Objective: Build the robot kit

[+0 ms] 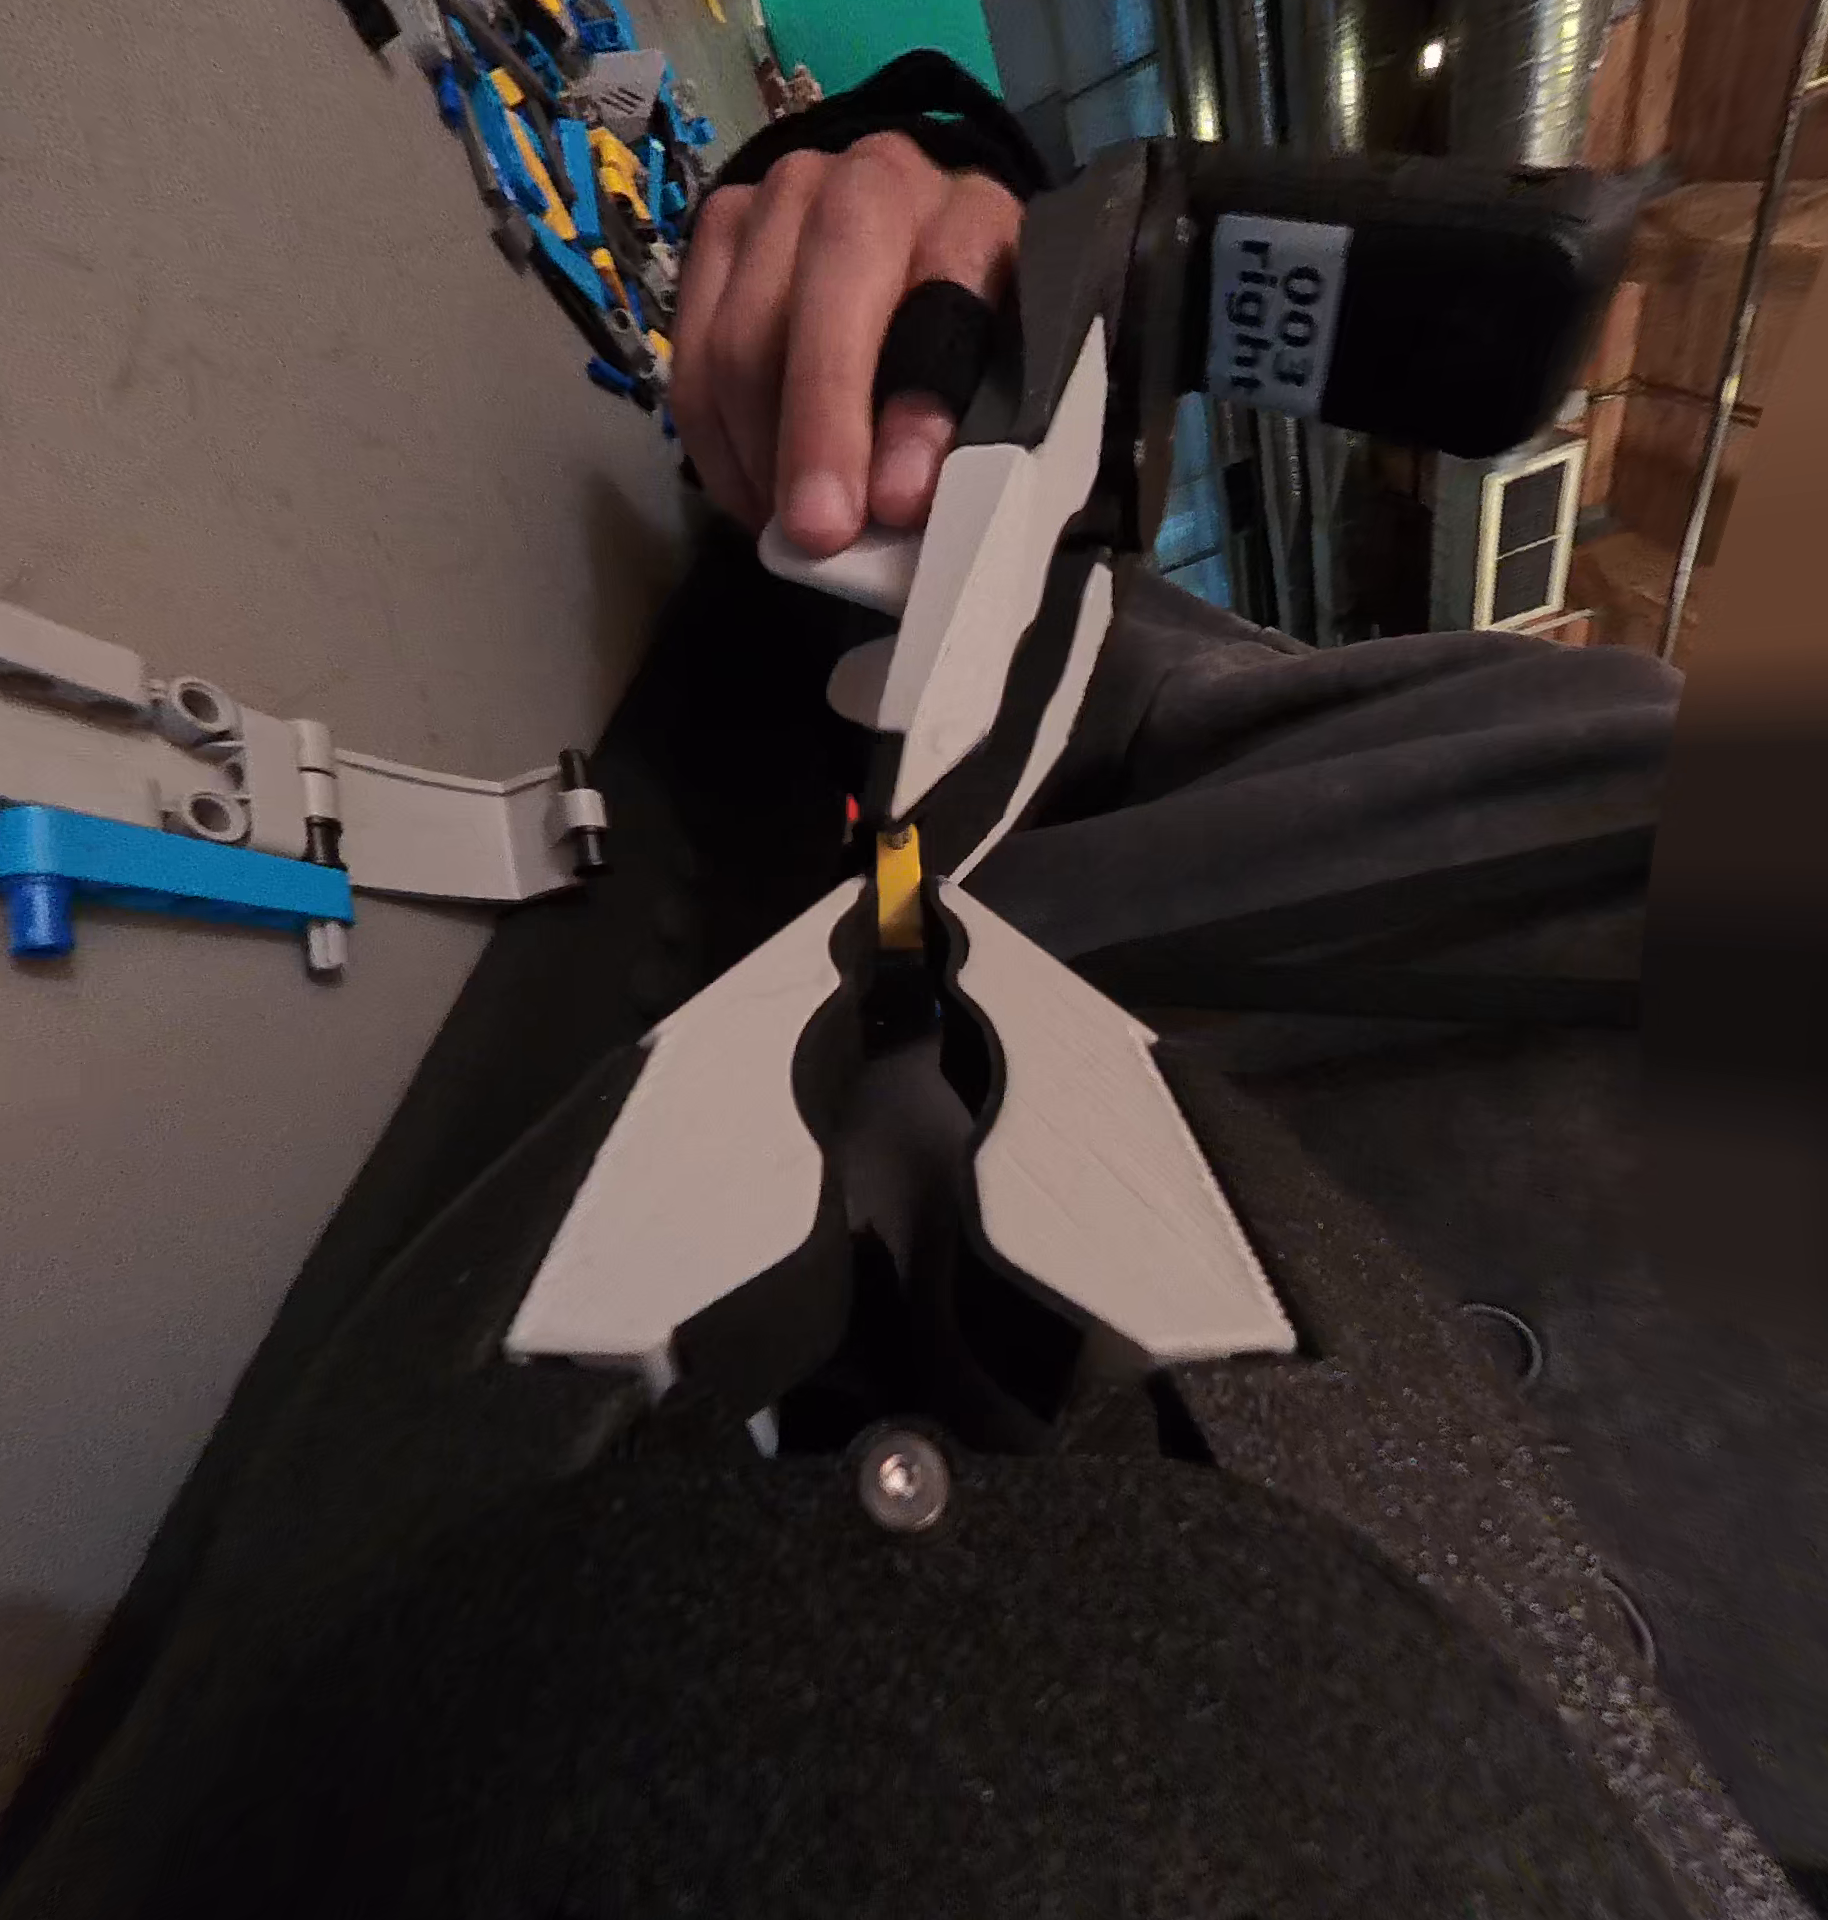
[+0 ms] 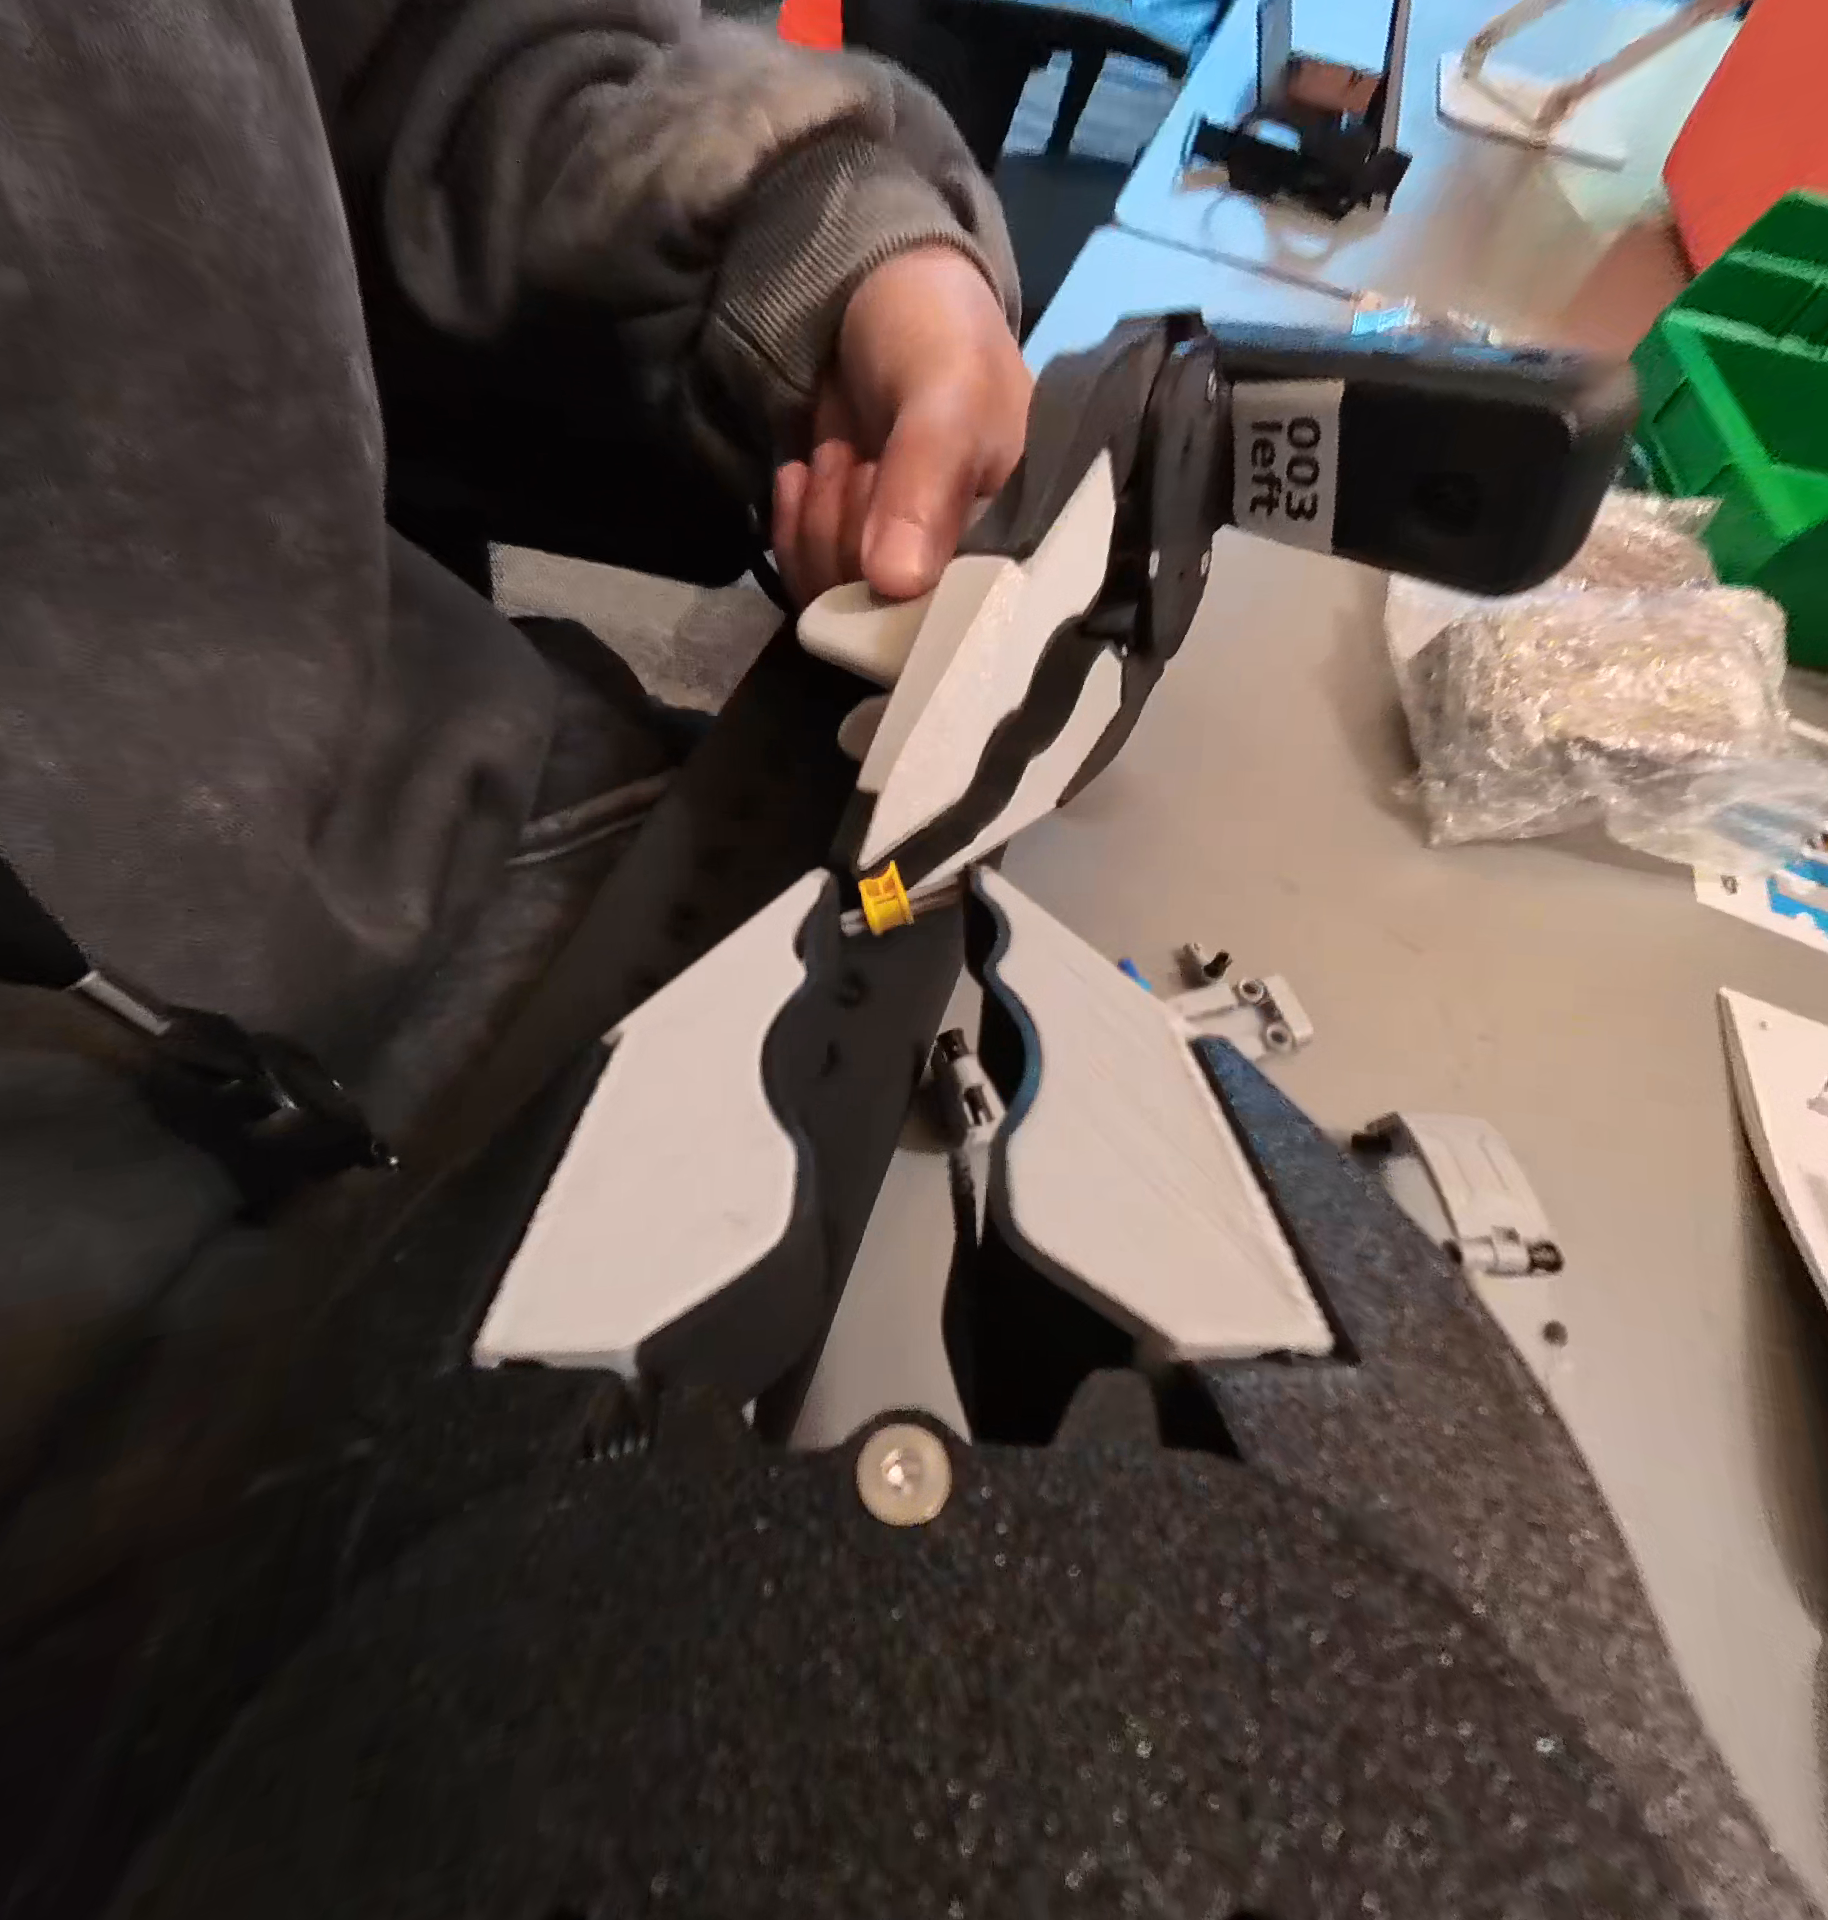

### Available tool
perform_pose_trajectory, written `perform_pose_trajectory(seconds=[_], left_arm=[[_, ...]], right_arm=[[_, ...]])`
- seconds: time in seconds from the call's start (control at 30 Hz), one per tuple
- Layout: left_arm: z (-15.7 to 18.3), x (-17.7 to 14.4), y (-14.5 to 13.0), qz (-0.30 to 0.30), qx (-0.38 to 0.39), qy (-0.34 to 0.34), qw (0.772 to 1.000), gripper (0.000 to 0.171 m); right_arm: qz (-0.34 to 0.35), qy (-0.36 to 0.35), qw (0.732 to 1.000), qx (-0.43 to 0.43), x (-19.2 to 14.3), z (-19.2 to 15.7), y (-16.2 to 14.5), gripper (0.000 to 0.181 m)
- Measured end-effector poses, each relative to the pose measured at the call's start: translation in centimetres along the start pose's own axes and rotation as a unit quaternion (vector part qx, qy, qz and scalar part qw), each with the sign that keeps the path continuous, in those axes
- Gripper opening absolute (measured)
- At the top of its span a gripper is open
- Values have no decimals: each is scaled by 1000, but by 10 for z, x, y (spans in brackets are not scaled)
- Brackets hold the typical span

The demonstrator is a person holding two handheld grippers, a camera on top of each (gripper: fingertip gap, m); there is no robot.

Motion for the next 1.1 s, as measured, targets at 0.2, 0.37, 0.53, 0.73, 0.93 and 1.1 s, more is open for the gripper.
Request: perform_pose_trajectory(seconds=[0.2, 0.37, 0.53, 0.73, 0.93, 1.1], left_arm=[[-9, 6, -1, -17, -11, 53, 998, 6], [-11, 8, -1, -18, -10, 67, 998, 6], [-9, 8, -2, -20, -9, 60, 998, 5], [-8, 8, -3, -31, -19, 35, 999, 5], [-9, 10, -5, -41, -21, 38, 998, 5], [-10, 5, -2, -19, -22, 42, 999, 5]], right_arm=[[-121, -13, 992, -16, 6, -3, -3, 20], [-159, -28, 986, -30, 7, -5, -3, 17], [-150, -17, 988, -26, 7, -5, -3, 16], [-153, -8, 988, -21, 7, -8, 0, 16], [-158, -9, 987, -33, 8, -11, -2, 14], [-150, -28, 986, -59, 8, -10, -3, 6]])
Point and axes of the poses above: each gripper's, where its closed fingertips meet, x out along the fingers, y out of its top, z = x × y across the jaws, the point moved 6 cm from there along -x, back along the fingers, and after that the axes turned 14 degrees about -z, right-handed, at the moved point
